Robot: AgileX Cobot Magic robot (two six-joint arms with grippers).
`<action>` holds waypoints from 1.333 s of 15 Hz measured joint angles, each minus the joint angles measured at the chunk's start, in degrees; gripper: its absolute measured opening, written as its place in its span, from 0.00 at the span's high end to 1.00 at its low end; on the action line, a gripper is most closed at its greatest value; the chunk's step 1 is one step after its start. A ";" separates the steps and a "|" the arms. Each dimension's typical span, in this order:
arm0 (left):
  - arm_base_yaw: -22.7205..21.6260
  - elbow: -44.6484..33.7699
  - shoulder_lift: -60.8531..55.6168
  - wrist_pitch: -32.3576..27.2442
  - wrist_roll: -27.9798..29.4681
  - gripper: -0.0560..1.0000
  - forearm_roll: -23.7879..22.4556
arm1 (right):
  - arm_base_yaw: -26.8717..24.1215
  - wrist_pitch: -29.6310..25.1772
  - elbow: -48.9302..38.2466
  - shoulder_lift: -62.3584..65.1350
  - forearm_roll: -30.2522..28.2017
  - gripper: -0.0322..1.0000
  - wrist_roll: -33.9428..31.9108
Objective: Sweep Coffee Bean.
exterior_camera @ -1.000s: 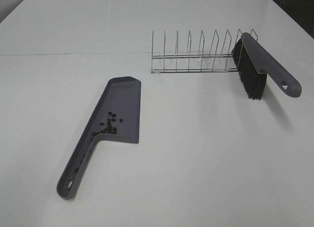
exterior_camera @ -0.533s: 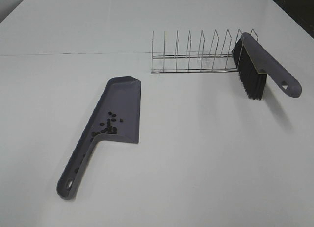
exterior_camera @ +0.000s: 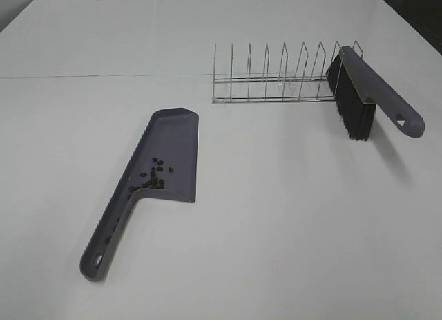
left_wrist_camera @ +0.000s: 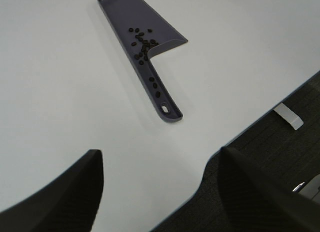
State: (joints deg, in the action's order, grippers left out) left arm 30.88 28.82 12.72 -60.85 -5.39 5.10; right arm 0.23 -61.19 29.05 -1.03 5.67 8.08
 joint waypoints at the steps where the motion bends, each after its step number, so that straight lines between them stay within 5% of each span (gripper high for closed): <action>1: 0.00 0.00 0.00 0.00 -0.11 0.37 0.11 | 0.00 0.00 0.00 0.00 0.00 0.32 0.00; 9: -0.57 0.00 -0.06 0.00 -0.17 0.37 0.40 | 0.00 0.00 0.00 0.00 -0.06 0.32 0.00; 10: -3.38 0.00 -0.06 0.00 -0.17 0.37 0.40 | 0.00 0.00 0.00 0.00 -0.06 0.32 0.00; 11: -11.46 0.00 -0.11 0.00 -0.17 0.37 0.40 | 0.00 0.00 0.00 0.00 -0.06 0.32 0.00; 15: -22.46 -0.23 -2.29 0.00 -0.17 0.37 0.40 | 0.00 0.00 0.00 0.00 -0.06 0.32 0.00; 20: -25.61 -0.29 -11.86 0.00 -0.17 0.37 0.40 | 0.00 0.00 0.00 0.00 -0.06 0.32 0.00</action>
State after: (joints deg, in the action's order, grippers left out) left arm 5.27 28.53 0.86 -60.85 -5.56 5.50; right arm 0.23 -61.19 29.05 -1.03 5.61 8.08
